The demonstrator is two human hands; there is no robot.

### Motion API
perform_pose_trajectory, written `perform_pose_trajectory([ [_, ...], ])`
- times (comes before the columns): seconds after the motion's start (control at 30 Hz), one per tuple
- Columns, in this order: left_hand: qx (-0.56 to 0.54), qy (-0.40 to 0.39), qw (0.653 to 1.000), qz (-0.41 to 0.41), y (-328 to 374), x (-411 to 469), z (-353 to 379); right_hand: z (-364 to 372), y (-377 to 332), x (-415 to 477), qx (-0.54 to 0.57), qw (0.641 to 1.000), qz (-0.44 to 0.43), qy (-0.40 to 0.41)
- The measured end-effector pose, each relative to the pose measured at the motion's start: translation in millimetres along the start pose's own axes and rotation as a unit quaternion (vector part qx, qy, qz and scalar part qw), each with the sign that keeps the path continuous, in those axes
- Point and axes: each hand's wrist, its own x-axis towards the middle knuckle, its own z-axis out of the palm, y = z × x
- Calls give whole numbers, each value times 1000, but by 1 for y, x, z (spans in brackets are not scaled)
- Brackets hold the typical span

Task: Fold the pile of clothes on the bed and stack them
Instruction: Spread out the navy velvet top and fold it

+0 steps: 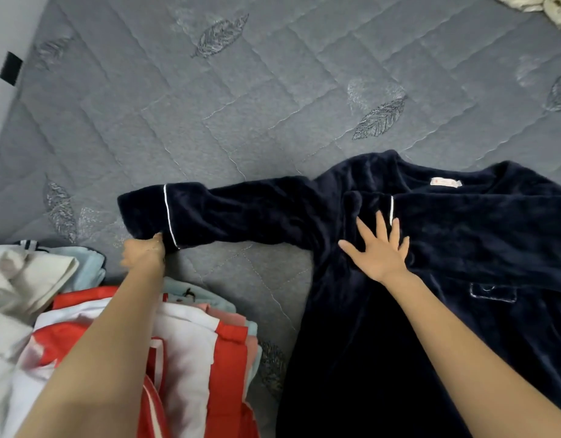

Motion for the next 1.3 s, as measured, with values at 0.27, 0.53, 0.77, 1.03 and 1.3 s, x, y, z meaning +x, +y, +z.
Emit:
perform_pose_trajectory([
  [0.27,-133,-32,920,367,56,-111,49,-21,-58,-23,284,947,-124,86],
  [0.53,-85,-258,776,569,39,-269,87,-44,-60,-19,674,738,13,18],
  [0.77,-30,-243,685,686,13,-321,122,-68,48,-25,642,753,53,134],
  [1.03,224,-77,707,667,7,-315,162,-106,181,-34,548,806,43,219],
  [1.3,209,-65,713,666,-16,-350,181,-118,267,-27,568,786,64,236],
])
